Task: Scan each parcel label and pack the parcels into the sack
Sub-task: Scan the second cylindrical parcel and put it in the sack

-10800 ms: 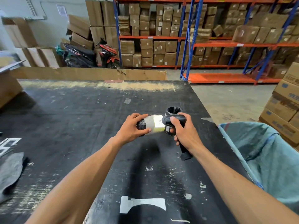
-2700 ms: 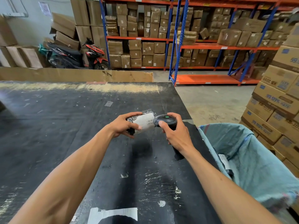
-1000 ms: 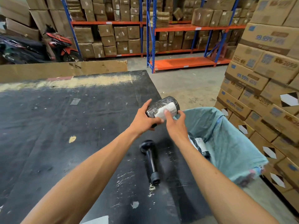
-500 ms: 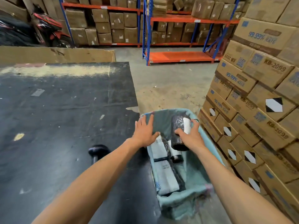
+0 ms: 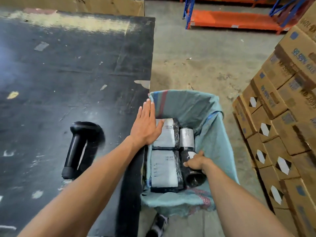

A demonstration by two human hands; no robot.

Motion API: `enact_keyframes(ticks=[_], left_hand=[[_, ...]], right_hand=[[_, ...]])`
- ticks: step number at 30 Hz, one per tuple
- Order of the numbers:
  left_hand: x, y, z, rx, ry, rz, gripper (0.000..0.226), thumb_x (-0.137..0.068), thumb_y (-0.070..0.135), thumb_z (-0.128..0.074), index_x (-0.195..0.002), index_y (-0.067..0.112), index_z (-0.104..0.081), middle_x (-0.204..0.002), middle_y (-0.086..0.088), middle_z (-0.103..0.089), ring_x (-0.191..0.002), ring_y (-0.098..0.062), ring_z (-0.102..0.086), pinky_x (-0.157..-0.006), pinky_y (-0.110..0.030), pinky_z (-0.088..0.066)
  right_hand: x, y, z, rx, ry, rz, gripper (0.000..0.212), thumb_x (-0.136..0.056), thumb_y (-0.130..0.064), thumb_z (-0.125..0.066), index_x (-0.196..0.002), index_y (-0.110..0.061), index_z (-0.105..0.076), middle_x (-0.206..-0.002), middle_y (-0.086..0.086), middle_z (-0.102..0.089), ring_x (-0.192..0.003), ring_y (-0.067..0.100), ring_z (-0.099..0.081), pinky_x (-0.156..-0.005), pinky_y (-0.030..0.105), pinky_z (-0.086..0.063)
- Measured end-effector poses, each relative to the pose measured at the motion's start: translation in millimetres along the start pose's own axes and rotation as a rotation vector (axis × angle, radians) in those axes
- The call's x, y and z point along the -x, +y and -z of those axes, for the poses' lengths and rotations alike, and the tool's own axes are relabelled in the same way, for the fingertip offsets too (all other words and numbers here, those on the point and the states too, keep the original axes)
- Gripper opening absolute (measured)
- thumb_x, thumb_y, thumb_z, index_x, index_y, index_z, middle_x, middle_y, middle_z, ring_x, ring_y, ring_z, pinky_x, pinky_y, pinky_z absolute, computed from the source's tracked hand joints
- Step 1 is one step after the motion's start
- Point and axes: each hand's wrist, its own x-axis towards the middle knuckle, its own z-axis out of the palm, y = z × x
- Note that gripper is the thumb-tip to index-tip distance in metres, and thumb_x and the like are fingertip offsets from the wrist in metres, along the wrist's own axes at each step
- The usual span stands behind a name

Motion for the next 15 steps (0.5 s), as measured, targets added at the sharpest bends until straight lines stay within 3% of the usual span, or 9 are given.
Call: enact_keyframes(ticks=[3,6,11,15], left_hand=[[-1.5,0.4,2.2,-0.031,-0.021,-0.002,0.08,-0.108,0.047,-0.027,-0.161,-0.003,0.005,-0.17,-0.02,0.007,-0.158,-0.029,0.007,-0.128,-0.04,0.007],[-1.5,2.4,2.2,-0.053,-0.032,0.005,0.078,-0.109,0.047,-0.025,-0.161,-0.002,0.005,-0.171,-0.017,0.008,-0.158,-0.026,0.011,-0.127,-0.038,0.011],[-0.7,2.4,2.4,-0.068,-0.034,-0.002,0.078,-0.108,0.048,-0.025,-0.162,0.0,0.007,-0.171,-0.014,0.01,-0.158,-0.024,0.013,-0.127,-0.036,0.012],[0.1,1.3,2.1,-0.07,-0.026,-0.008,0.079,-0.108,0.048,-0.027,-0.162,0.0,0.006,-0.171,-0.015,0.007,-0.158,-0.024,0.011,-0.127,-0.036,0.012]], right_hand=[[-15.8,-1.9,-6.1,-0.066,-0.012,-0.015,0.098,-0.102,-0.035,-0.068,-0.164,0.005,-0.004,-0.171,0.026,-0.014,-0.157,0.039,-0.025,-0.125,0.041,-0.028],[-28.7,-2.0,-21.8,-0.137,0.001,-0.052,0.101,-0.102,-0.03,-0.069,-0.164,-0.001,0.005,-0.168,0.025,-0.022,-0.154,0.039,-0.03,-0.125,0.042,-0.03],[-34.2,-1.0,-47.0,-0.184,0.016,-0.132,0.095,-0.109,-0.031,-0.057,-0.167,-0.017,0.018,-0.171,0.025,-0.005,-0.156,0.038,-0.024,-0.125,0.042,-0.024],[-43.0,10.2,-59.2,-0.143,-0.017,-0.095,0.087,-0.114,-0.032,-0.042,-0.163,-0.018,0.029,-0.174,0.024,0.008,-0.161,0.038,-0.011,-0.129,0.044,-0.009]])
